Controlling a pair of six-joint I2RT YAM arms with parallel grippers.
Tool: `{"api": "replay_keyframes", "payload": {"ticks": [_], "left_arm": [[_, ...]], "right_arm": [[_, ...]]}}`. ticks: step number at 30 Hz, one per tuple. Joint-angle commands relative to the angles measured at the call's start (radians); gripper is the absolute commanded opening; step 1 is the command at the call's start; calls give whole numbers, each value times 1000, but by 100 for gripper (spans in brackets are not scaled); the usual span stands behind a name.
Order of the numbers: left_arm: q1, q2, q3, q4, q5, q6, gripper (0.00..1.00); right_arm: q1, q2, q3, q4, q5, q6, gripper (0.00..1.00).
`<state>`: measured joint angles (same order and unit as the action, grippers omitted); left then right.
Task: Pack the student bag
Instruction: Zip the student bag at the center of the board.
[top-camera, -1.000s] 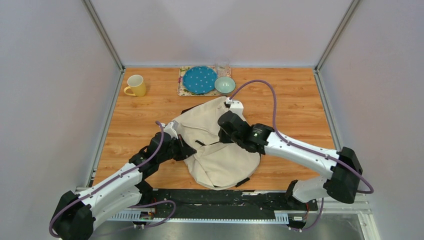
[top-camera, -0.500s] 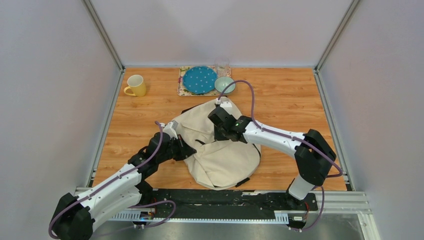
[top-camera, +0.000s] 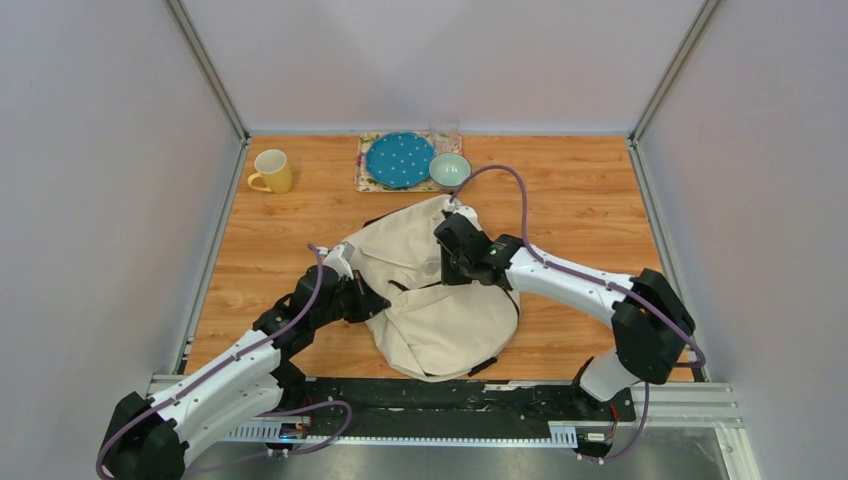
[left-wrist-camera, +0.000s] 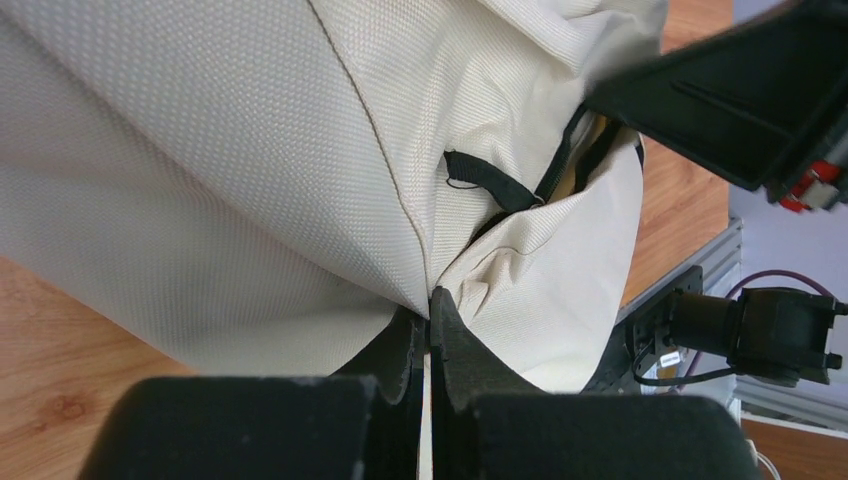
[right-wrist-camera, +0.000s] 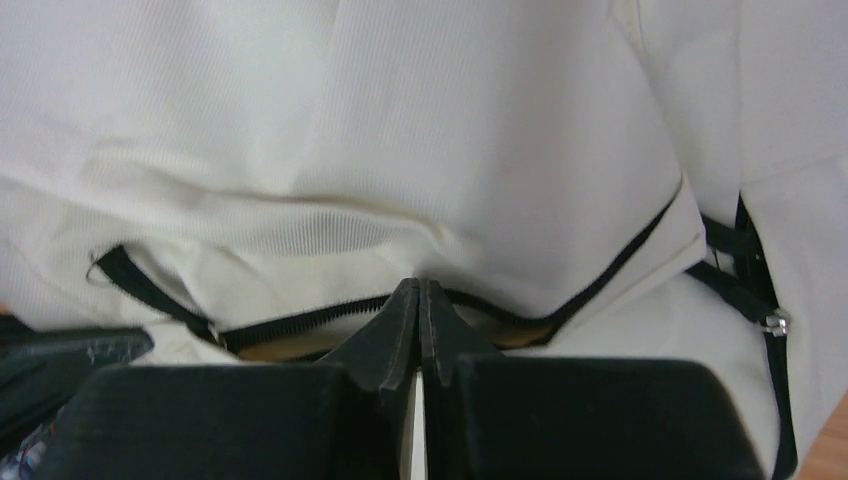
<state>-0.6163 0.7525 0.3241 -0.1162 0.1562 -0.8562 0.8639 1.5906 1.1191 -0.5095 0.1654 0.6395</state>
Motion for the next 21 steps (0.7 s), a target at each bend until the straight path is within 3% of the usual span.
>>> {"api": "replay_keyframes", "payload": {"ticks": [1, 6, 10, 12, 21], "left_arm": [[9, -21, 55, -20, -9, 49, 0], [9, -28, 53, -13, -10, 51, 0], [9, -45, 33, 7, -11, 37, 0], [9, -53, 27, 15, -10, 33, 0], [10, -58, 23, 24, -4, 22, 0]], "right_arm": [[32, -148, -45, -3, 3, 32, 7], [37, -219, -13, 45, -53, -13, 15], [102, -184, 34, 65, -103, -87, 34], [153, -141, 68, 60, -99, -116, 38], [254, 11, 172, 49, -12, -159, 45]]}}
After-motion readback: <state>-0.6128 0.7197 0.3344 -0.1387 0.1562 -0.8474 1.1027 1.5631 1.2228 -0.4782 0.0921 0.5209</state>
